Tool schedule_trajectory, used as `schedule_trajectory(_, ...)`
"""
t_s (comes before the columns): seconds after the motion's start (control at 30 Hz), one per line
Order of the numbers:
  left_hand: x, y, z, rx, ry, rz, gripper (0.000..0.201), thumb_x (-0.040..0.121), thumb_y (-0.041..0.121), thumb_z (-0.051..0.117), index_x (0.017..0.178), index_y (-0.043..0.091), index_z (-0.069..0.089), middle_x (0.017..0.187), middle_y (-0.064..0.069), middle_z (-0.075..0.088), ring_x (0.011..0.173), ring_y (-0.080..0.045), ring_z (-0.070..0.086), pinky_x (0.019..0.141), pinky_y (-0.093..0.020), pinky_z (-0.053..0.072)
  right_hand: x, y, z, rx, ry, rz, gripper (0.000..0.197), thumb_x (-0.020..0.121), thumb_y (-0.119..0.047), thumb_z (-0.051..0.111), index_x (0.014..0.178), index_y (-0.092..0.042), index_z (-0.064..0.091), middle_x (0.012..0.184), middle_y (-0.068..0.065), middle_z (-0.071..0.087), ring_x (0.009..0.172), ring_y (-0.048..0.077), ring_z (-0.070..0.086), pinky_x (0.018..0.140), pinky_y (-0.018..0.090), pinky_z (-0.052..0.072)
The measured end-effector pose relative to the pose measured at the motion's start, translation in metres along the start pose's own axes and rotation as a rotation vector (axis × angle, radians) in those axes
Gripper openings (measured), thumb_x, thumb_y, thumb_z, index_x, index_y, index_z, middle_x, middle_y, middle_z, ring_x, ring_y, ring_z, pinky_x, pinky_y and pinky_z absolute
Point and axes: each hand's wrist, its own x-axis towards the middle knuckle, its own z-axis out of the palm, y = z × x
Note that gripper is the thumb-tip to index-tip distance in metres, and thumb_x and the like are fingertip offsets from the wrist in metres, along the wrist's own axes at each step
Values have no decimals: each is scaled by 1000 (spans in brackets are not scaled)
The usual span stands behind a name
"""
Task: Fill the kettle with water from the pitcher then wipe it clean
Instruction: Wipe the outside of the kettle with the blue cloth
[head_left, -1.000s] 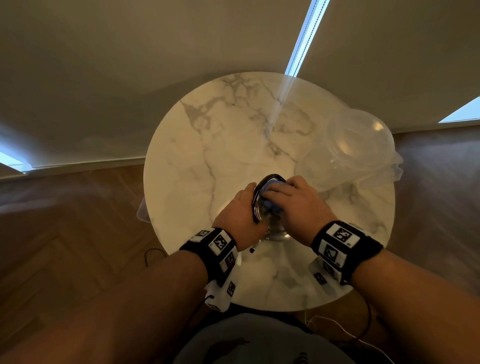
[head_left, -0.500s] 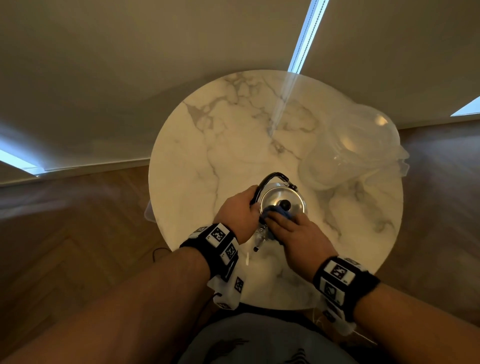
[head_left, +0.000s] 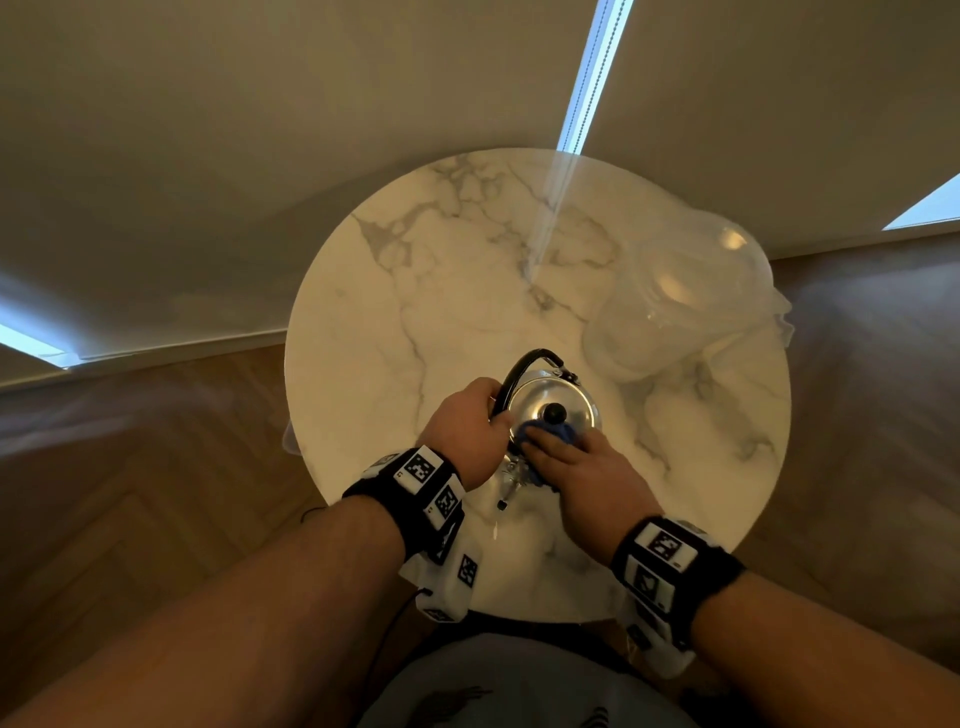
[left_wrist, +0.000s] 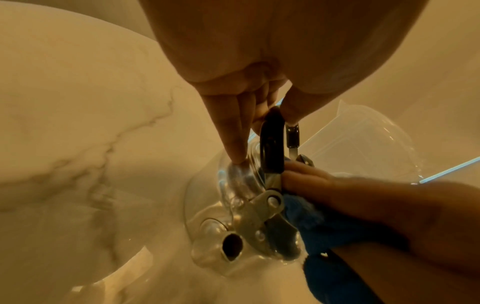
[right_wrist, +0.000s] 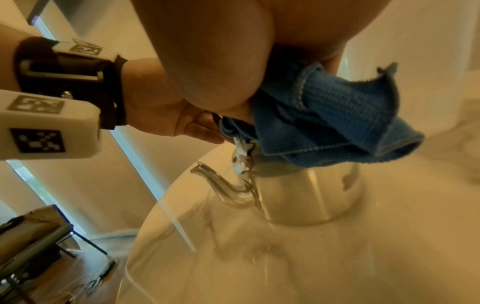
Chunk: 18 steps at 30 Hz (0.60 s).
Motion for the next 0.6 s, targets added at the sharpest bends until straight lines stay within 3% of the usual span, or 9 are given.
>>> schedule_trajectory(0.1,-1,3,-1,-12,-12,6,18,98,22,59,115,18,59,83,14,55,82,-14,56,65,-17,38,6,-3,-3,12,-30,1,71,75,-1,71,140,-29,57,146,-11,55,108,28,58,79,38,58)
schedule_trajectory(0.17,-1,2,-2,-7,-14,11,13,97,23,59,109,19,57,80,14,54,77,-12,55,62,-16,36,-11,8,-1,24,-49,33,76,72,0,74,138,-32,58,144,-13,56,94,23,56,71,31,54)
schedule_trajectory(0.27,-1,2,-1,-21,-11,-3,13,97,25,59,109,20,58,80,13,55,71,-4,53,60,-19,36,-35,26,-1,56,-70,116,75,77,1,69,141,-35,54,148,-19,49,83,15,40,68,24,44)
schedule_trajectory(0.37,-3,4,1,-24,-4,-16,16,97,26,57,112,19,59,81,12,57,71,-4,52,60,-21,36,-21,34,-6,90,-39,198,70,86,-1,58,146,-34,47,154,-19,42,91,19,45,76,28,46)
schedule_trajectory(0.5,-5,10,1,-10,-10,-33,17,98,27,56,113,19,59,86,9,60,75,-9,56,61,-21,38,11,35,-15,151,-25,313,67,92,-6,51,151,-34,39,158,-16,36,115,22,43,95,32,46)
schedule_trajectory(0.6,-7,14,2,10,-12,-74,20,96,26,55,115,20,59,93,4,66,84,-17,63,65,-27,45,-7,25,-13,164,-33,264,64,93,-8,52,150,-33,41,157,-17,37,117,21,44,91,27,42)
